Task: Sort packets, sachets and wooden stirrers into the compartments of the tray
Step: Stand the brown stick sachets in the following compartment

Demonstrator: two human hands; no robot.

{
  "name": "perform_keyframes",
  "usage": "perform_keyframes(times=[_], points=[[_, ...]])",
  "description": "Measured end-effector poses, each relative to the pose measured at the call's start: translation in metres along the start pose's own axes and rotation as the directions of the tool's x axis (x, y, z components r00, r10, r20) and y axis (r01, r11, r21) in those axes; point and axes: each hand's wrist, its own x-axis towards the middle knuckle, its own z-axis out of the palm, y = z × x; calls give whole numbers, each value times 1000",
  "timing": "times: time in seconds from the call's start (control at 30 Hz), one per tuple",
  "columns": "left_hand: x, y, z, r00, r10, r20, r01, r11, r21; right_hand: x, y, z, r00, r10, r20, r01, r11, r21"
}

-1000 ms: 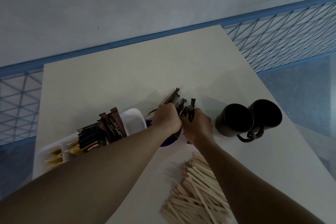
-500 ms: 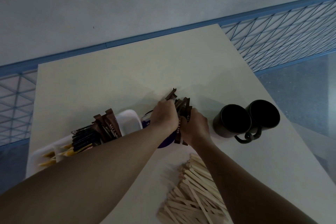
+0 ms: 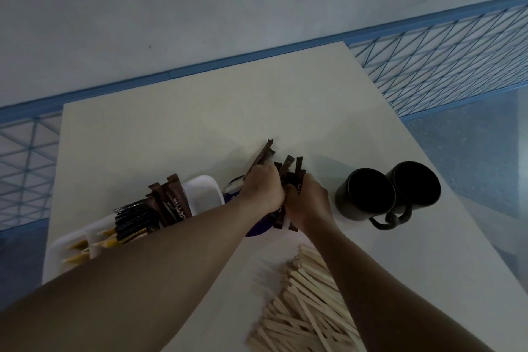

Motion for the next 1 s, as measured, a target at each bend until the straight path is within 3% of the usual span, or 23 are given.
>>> perform_keyframes(times=[0.23, 0.6, 1.0], points=[[-9, 7, -20, 998, -40, 48, 46, 990, -136, -4, -10, -8, 998, 49, 24, -50, 998, 31], [-41, -21, -75, 992, -122, -11, 105, 894, -436, -30, -73, -11, 985, -156, 74, 133, 958, 253], [-97, -109, -110, 947, -289, -138, 118, 716, -688, -82, -131, 50, 941, -260, 218, 106, 836, 538]])
